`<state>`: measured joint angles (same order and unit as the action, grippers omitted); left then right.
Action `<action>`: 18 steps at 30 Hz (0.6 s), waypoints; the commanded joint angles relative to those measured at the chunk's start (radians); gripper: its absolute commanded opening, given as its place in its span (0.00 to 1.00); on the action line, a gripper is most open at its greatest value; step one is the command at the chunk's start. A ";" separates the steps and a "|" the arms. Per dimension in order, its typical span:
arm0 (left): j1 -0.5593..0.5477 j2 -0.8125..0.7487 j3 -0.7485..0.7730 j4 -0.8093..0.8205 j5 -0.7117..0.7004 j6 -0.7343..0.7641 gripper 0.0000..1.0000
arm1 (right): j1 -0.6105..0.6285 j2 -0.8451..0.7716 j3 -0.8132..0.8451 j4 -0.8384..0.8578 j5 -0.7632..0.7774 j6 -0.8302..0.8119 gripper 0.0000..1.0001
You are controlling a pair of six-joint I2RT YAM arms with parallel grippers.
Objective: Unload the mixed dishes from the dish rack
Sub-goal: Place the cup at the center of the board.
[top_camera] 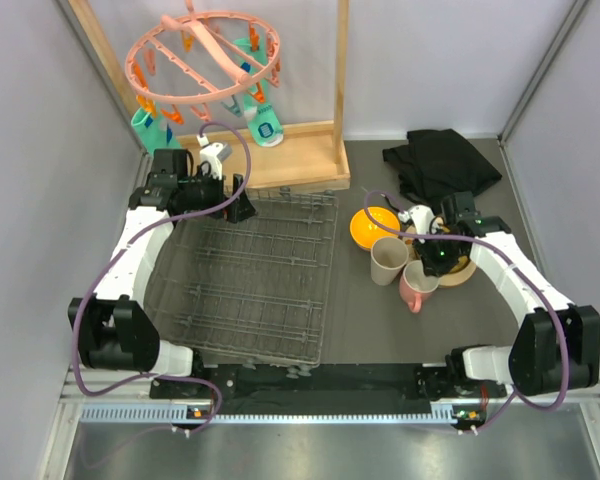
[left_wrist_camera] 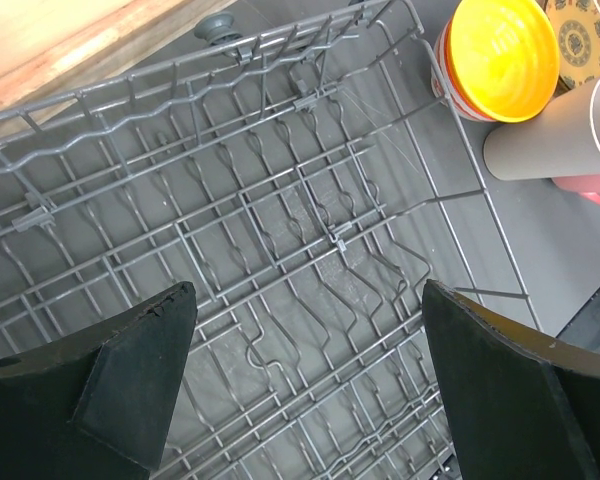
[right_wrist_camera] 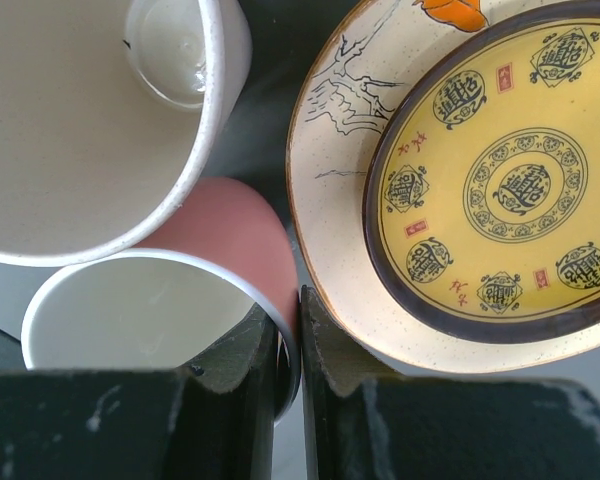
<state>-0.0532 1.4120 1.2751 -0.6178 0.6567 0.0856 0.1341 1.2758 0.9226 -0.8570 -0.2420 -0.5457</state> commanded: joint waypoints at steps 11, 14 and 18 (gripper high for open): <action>0.004 0.002 0.013 -0.010 0.020 0.023 0.98 | -0.008 -0.004 0.024 0.035 -0.031 0.029 0.00; 0.003 0.001 0.012 -0.008 0.024 0.025 0.98 | -0.008 0.003 0.019 0.049 -0.026 0.035 0.00; 0.003 -0.001 0.012 -0.010 0.024 0.023 0.98 | -0.008 0.002 0.005 0.064 -0.020 0.036 0.00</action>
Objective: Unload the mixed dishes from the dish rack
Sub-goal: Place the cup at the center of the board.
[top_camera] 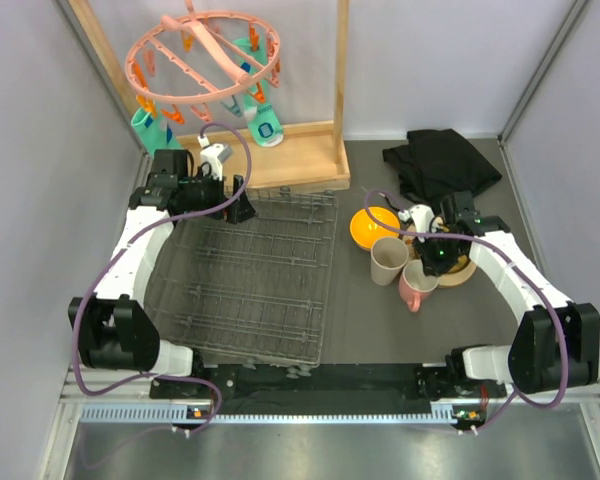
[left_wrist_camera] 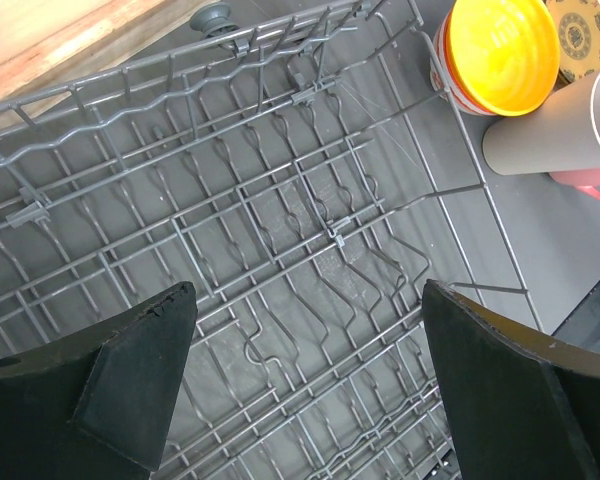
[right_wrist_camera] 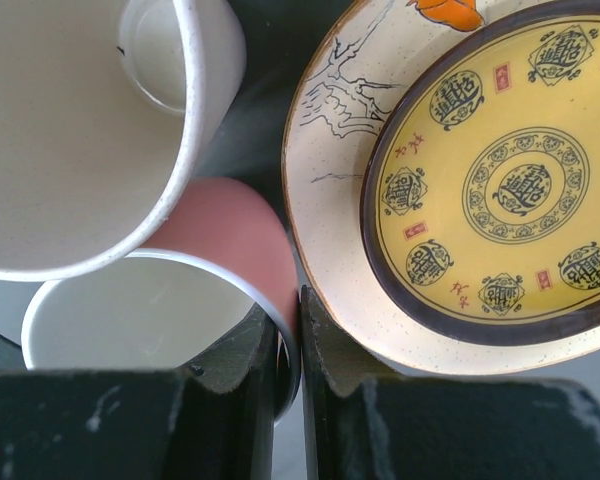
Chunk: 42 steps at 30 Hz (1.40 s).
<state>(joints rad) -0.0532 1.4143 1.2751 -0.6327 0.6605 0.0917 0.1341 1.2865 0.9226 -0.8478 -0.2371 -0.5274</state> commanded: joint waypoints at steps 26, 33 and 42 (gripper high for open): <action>0.003 -0.006 0.006 0.004 0.031 0.016 0.98 | -0.007 -0.064 -0.041 0.085 0.018 0.027 0.15; 0.004 -0.011 0.007 -0.002 0.034 0.017 0.98 | -0.008 -0.076 -0.013 0.055 0.009 0.040 0.24; 0.004 -0.026 -0.005 -0.009 0.034 0.033 0.98 | -0.008 -0.111 0.028 0.012 -0.005 0.050 0.36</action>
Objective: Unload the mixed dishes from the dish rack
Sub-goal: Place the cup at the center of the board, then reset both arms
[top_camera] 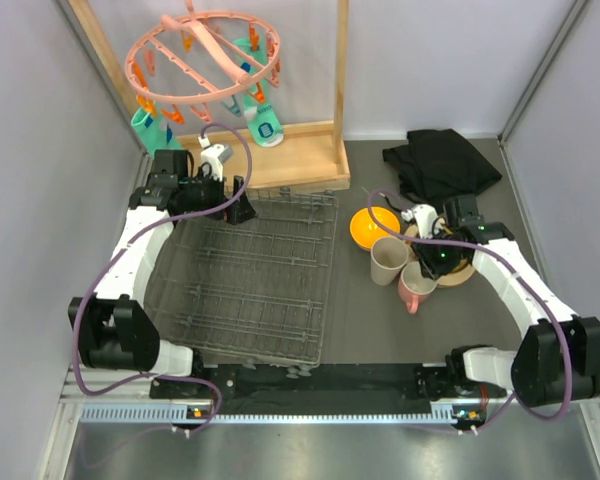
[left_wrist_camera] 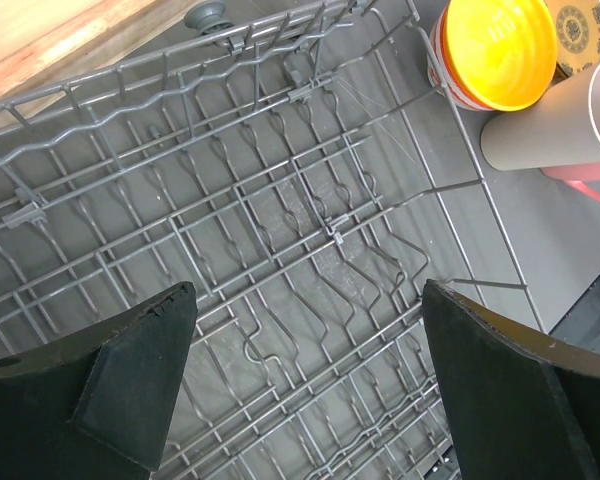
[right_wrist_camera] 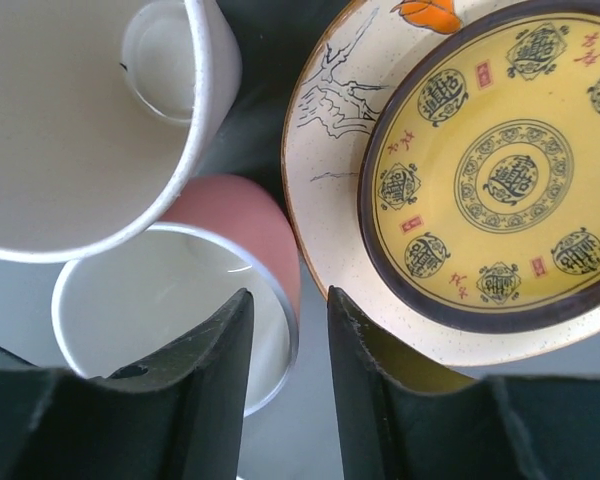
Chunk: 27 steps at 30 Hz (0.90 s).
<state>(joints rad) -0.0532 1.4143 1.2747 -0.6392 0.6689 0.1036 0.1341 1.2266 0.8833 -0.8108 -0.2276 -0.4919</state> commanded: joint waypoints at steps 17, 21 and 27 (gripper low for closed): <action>0.004 -0.116 -0.081 0.113 -0.112 -0.031 0.98 | -0.007 -0.202 0.358 -0.128 0.071 0.093 0.99; 0.004 -0.176 -0.133 0.203 -0.248 -0.058 0.99 | -0.008 -0.228 0.350 0.007 0.197 0.144 0.99; 0.004 -0.290 -0.231 0.400 -0.517 -0.071 0.99 | -0.008 -0.254 0.299 0.263 0.381 0.219 0.99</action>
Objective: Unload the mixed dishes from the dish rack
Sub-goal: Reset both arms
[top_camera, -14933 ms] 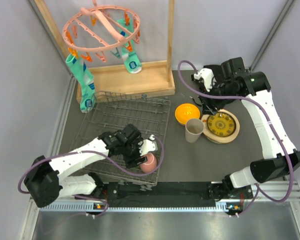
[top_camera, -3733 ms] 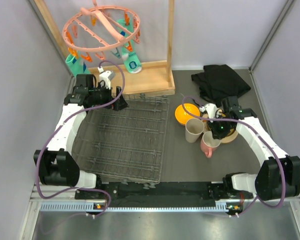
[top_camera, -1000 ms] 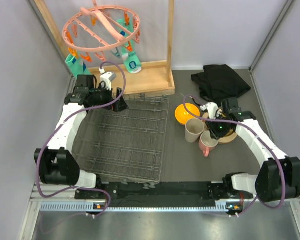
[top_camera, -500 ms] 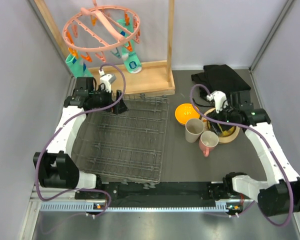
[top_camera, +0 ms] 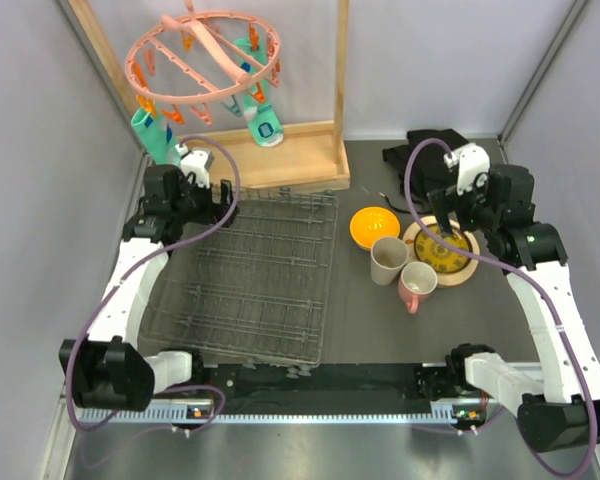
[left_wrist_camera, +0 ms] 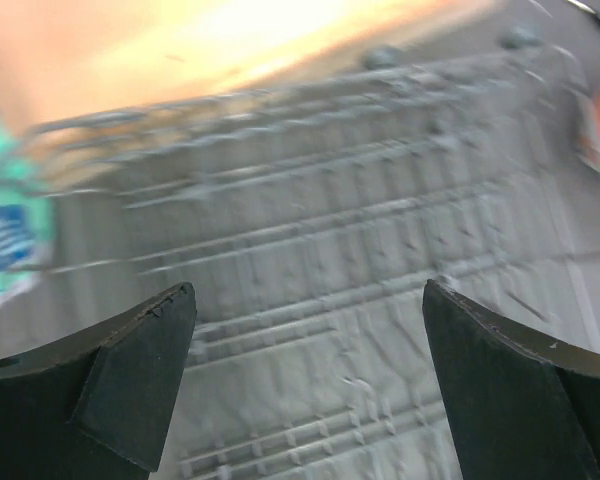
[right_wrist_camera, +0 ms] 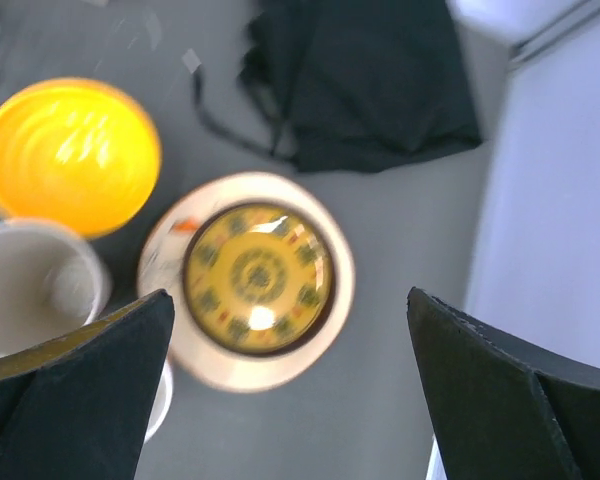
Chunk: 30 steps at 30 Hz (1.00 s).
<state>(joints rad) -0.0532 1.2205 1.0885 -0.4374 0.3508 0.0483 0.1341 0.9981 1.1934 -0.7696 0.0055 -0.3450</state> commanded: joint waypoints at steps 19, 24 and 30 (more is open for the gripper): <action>0.004 -0.138 -0.062 0.348 -0.395 0.004 0.99 | -0.008 0.011 -0.097 0.536 0.195 0.212 0.99; 0.004 -0.122 -0.062 0.355 -0.391 0.007 0.99 | -0.007 -0.001 -0.121 0.572 0.217 0.204 0.99; 0.004 -0.105 -0.068 0.378 -0.375 -0.004 0.99 | -0.008 -0.055 -0.166 0.609 0.234 0.189 0.99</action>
<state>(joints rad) -0.0532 1.1072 1.0039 -0.1310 -0.0238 0.0479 0.1341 0.9962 1.0409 -0.2348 0.2134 -0.1562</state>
